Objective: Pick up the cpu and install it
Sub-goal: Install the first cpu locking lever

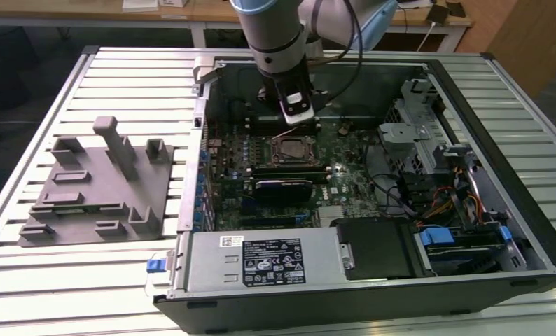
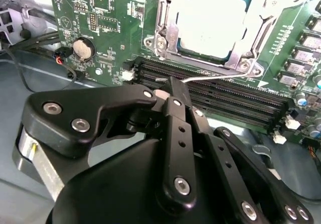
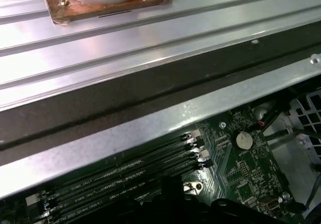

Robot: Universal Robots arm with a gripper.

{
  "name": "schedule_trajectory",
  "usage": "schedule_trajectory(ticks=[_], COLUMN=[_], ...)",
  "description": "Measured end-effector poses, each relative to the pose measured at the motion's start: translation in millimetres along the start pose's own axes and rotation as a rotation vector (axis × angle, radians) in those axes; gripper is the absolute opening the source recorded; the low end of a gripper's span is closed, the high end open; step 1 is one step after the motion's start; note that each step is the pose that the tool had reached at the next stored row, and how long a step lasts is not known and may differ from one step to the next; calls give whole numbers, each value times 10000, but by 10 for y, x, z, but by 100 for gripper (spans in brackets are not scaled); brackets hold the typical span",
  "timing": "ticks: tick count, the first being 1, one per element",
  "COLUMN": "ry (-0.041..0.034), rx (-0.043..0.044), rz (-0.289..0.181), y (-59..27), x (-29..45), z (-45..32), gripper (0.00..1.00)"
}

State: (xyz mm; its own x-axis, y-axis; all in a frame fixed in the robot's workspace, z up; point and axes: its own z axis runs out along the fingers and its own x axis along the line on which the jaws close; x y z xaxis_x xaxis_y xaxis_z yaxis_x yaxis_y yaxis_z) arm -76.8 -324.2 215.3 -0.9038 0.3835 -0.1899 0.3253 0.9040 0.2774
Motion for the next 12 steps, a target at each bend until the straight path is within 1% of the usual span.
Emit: schedule_trajectory(ticks=[2, 4, 6, 8, 10, 12], ry=[-116, -199, -240, -255, -285, -332], rx=[-49, -82, -97, -91, -71, -36], rz=[-24, -40, -42, -11, 88, 245], y=[-11, -22, -30, -37, -42, -46], x=[21, 37, 44, 49, 53, 55], z=[12, 29, 55, 79, 96, 107], gripper=[11, 11, 11, 11, 11, 11])
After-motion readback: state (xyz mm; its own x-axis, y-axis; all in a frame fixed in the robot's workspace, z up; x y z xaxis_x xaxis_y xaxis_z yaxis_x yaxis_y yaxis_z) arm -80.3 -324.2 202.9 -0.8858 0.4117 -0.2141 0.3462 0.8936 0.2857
